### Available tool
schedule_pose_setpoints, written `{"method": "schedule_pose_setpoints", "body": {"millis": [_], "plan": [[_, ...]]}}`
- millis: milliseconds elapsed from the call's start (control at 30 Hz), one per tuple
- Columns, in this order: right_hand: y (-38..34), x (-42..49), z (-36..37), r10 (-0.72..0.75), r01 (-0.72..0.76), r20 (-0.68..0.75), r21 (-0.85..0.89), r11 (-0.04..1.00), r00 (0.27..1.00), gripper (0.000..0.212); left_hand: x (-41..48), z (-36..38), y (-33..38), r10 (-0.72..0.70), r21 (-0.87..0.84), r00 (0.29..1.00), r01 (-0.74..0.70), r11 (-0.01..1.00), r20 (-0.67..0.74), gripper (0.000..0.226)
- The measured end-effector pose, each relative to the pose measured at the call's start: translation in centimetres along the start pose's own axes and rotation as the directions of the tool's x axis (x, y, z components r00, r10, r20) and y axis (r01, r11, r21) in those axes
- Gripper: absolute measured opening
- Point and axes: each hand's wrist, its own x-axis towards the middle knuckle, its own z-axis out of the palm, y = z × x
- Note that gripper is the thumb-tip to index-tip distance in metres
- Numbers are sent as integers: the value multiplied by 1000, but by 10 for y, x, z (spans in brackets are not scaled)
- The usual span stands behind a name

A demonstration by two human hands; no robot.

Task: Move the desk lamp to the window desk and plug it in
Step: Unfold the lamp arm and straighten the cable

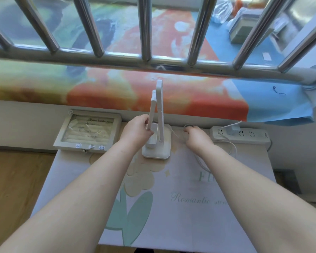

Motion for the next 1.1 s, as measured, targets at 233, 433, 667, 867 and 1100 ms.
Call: {"method": "schedule_pose_setpoints", "body": {"millis": [233,433,667,867,1100], "plan": [[-30,-14,-39,-117,134,-96,187,973,988,53,-9,-24,19,53,-62,999,-53,997,-1,30],[-66,-24,-56,-242,262,-105,271,926,965,57,-14,-39,32,64,-100,998,-65,993,-10,28],[-86,-25,-57,-261,270,-69,237,933,963,48,-10,-41,32,89,-68,995,-86,994,38,30],[-82,-28,-59,-243,236,-27,360,903,970,41,-10,-43,34,82,-43,995,-80,996,51,32],[-77,-35,-61,-239,231,-27,389,892,971,35,-14,-41,36,63,-29,998,-63,998,19,31]]}}
